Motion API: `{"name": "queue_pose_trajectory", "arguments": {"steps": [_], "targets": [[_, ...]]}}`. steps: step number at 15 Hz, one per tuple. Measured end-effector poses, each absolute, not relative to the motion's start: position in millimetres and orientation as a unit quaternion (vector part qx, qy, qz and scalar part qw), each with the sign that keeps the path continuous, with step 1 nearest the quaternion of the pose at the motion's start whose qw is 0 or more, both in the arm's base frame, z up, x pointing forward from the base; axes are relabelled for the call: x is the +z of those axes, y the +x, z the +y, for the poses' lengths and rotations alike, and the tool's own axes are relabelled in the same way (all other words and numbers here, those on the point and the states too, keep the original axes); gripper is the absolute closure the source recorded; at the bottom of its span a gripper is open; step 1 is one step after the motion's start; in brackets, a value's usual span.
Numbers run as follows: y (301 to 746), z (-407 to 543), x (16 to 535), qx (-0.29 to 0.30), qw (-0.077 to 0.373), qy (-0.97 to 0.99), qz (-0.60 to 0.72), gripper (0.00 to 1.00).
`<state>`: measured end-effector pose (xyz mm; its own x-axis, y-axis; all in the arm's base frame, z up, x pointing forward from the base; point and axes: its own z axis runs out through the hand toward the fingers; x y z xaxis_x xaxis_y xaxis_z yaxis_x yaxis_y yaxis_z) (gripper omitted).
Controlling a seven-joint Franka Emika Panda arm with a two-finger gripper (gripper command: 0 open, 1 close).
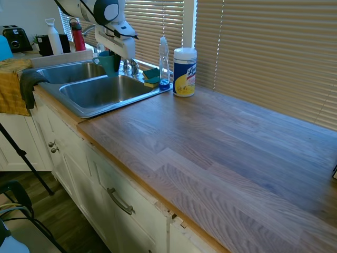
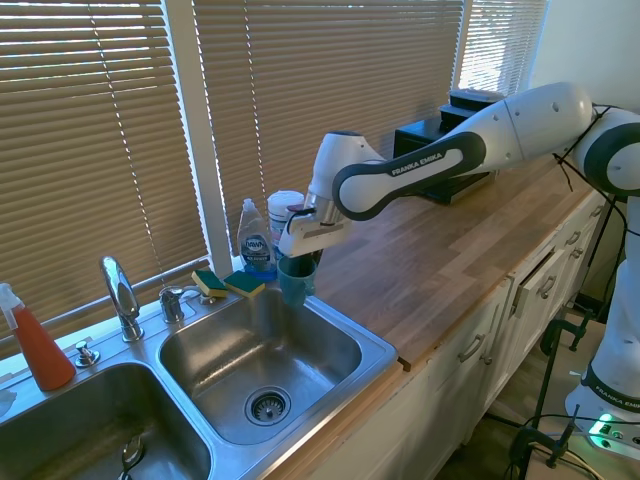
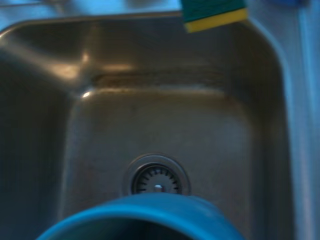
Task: Put the mug in the sink
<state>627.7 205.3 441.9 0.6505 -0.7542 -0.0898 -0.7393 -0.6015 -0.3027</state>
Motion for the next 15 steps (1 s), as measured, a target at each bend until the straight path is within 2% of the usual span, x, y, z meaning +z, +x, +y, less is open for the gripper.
{"name": "queue_pose_trajectory", "arguments": {"steps": [3,8,11,15], "targets": [[644.0,222.5,432.9,-0.010,0.158,-0.899,0.409,1.00],[652.8,259.7,358.2,-0.014,0.166,-0.899,0.404,1.00],[657.9,295.6,336.1,-0.017,0.169,-0.896,0.409,1.00],[686.3,320.9,309.4,-0.021,0.139,-0.884,0.446,1.00]]}}
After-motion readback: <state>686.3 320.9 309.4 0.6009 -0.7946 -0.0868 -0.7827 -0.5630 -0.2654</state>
